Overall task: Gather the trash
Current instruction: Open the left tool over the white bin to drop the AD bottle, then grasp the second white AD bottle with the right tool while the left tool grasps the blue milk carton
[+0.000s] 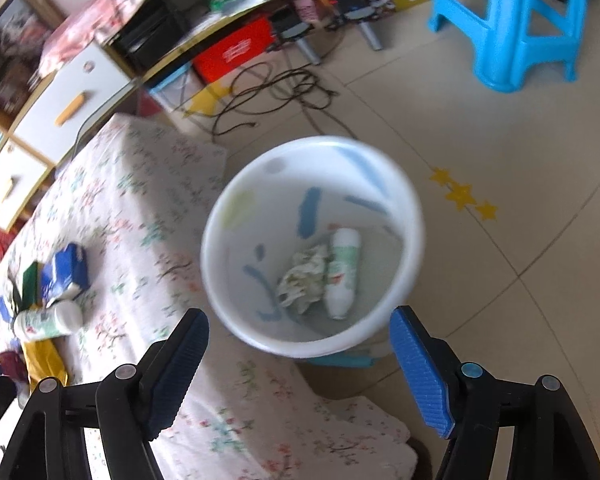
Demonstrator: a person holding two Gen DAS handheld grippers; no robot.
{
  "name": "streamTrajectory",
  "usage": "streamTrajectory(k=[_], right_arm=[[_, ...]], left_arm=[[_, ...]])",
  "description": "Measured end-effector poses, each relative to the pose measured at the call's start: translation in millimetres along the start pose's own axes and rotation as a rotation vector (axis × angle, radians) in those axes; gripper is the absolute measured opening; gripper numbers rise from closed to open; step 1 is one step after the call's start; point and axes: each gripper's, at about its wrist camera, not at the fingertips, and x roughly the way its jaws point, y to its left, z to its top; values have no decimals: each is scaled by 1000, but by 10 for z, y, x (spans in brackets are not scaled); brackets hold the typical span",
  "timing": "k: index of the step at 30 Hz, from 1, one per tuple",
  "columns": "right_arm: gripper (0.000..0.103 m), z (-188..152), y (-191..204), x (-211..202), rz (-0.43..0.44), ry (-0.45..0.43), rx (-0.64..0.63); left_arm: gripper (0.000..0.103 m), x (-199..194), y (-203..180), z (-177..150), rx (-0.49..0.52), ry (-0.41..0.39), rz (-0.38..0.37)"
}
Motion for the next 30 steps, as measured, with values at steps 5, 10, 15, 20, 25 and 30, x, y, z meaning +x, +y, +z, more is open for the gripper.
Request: streamTrajectory(k=[5,10,15,20,25,30], right_arm=[[79,-80,394,102,7,18,-69],[81,-155,811,225,12,41,-139],[81,-222,1255,373,17,64,-205],[81,-299,1670,543,24,90,-269],[81,-397,2107,728,33,120,-336],[81,-523,2558,916,23,133,-441]], left_arm=[[103,-213,511,-92,-50,-20,77],[103,-346,1039,-171,-120,-18,141],[103,-443,1490,-233,-192,-34,202],[103,-468,1905,-239,-275,-32,221],[103,-431,2292,-281,-360,-10,257],[103,-356,2685,-324,-456,33,293]])
